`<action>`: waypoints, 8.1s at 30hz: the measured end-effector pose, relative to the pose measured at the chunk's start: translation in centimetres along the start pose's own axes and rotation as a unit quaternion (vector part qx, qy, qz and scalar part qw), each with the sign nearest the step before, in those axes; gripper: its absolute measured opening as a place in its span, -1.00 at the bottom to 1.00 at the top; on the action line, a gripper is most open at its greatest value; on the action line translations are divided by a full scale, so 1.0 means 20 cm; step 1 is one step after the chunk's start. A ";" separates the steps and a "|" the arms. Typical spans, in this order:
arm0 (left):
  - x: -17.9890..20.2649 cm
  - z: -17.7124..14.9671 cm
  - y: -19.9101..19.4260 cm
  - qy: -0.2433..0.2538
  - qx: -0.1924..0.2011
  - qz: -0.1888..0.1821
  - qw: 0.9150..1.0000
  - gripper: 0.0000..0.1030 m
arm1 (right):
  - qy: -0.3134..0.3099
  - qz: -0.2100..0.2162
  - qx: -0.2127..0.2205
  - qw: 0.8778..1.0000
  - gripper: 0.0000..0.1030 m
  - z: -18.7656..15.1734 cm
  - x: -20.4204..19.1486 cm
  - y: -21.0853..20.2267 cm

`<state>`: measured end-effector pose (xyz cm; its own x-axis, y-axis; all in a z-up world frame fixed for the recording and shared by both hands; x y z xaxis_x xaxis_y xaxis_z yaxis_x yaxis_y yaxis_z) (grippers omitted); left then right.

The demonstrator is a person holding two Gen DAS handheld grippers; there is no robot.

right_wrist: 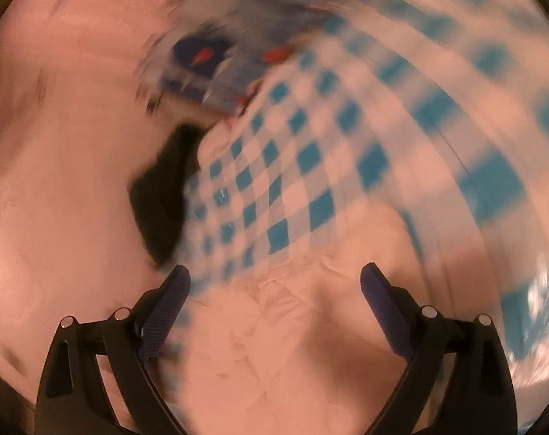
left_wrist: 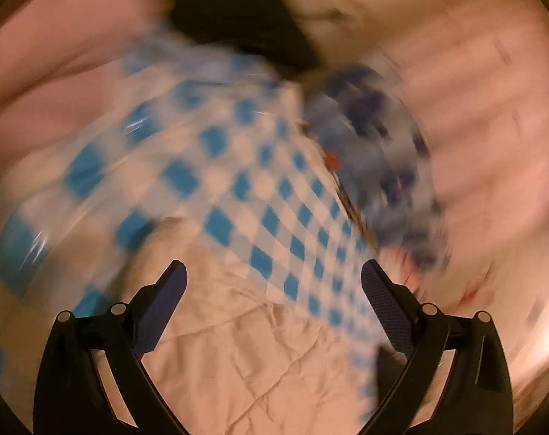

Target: Fold large clothes

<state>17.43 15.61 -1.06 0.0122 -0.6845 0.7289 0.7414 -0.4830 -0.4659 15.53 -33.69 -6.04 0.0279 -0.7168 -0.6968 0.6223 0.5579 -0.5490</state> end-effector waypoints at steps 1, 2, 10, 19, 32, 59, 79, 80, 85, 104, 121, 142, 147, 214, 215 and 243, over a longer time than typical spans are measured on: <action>0.10 -0.04 0.04 0.040 -0.008 0.000 0.999 0.79 | -0.044 -0.021 -0.009 0.999 0.77 -0.02 -0.09 0.07; 0.23 -0.11 0.12 0.093 -0.018 0.002 0.995 0.79 | -0.099 -0.045 -0.028 0.994 0.77 -0.06 -0.21 0.19; -0.04 -0.58 0.65 0.191 -0.146 0.086 0.967 0.73 | -0.152 -0.151 -0.148 0.966 0.86 -0.41 -0.02 0.86; 0.09 -0.44 0.32 0.200 -0.067 0.087 0.974 0.72 | -0.106 -0.147 -0.048 0.982 0.83 -0.26 0.04 0.44; 0.14 -0.55 0.14 0.221 -0.006 0.115 0.968 0.72 | -0.158 -0.107 0.049 0.980 0.86 -0.40 -0.19 0.08; -0.28 -0.45 -0.18 0.165 0.016 0.153 0.974 0.72 | -0.084 -0.097 0.069 0.989 0.86 -0.34 -0.01 -0.11; -0.47 -0.54 -0.35 0.082 -0.027 0.162 0.983 0.84 | -0.114 0.063 -0.109 0.985 0.88 -0.95 -0.43 -0.10; -0.45 -0.58 -0.40 0.081 -0.030 0.153 0.984 0.84 | -0.126 0.079 -0.142 0.979 0.88 -1.08 -0.49 -0.08; -0.31 -0.84 -0.62 0.049 -0.064 0.097 0.992 0.84 | -0.112 0.125 -0.263 0.950 0.88 -1.57 -0.66 0.11; -0.09 -1.42 -0.29 -0.131 -0.163 -0.030 0.977 0.84 | 0.102 0.280 -0.160 0.941 0.88 -1.25 -0.63 0.14; -0.25 -1.06 -0.21 -0.159 -0.039 0.007 0.986 0.84 | 0.158 0.188 -0.105 0.964 0.86 -1.25 -0.20 -0.11; -0.48 -0.96 -0.31 -0.233 -0.058 -0.054 0.969 0.84 | 0.240 0.111 -0.025 0.964 0.86 -1.15 0.24 -0.48; -0.41 -0.94 -0.29 -0.176 -0.057 -0.020 0.983 0.84 | 0.255 0.067 0.004 0.965 0.86 -1.06 0.35 -0.49; -0.30 -1.45 -0.86 0.070 -0.053 0.092 0.992 0.60 | 0.048 -0.077 0.079 0.993 0.48 -1.07 -0.03 -1.11; -0.29 -1.45 -0.85 0.074 -0.051 0.095 0.991 0.60 | 0.010 -0.081 0.076 0.994 0.57 -1.02 -0.16 -1.01; -0.16 -1.51 -0.88 0.202 -0.011 0.156 0.967 0.61 | -0.170 -0.217 -0.117 0.954 0.78 -1.07 -0.50 0.82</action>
<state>-15.94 9.90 -10.36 -0.0332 -0.9543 0.2970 0.7291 -0.2263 -0.6459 8.66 -8.43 -17.99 0.0843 -0.9735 -0.2126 0.4422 0.2277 -0.8675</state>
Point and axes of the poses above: each gripper's, at about its wrist camera, not at the fingertips, and y roughly the way its jaws point, x to its right, z to its top, the point moved 8 cm from there along y, roughly the way its jaws point, and after that the axes turned 2 degrees about y, right-handed, at the moved point
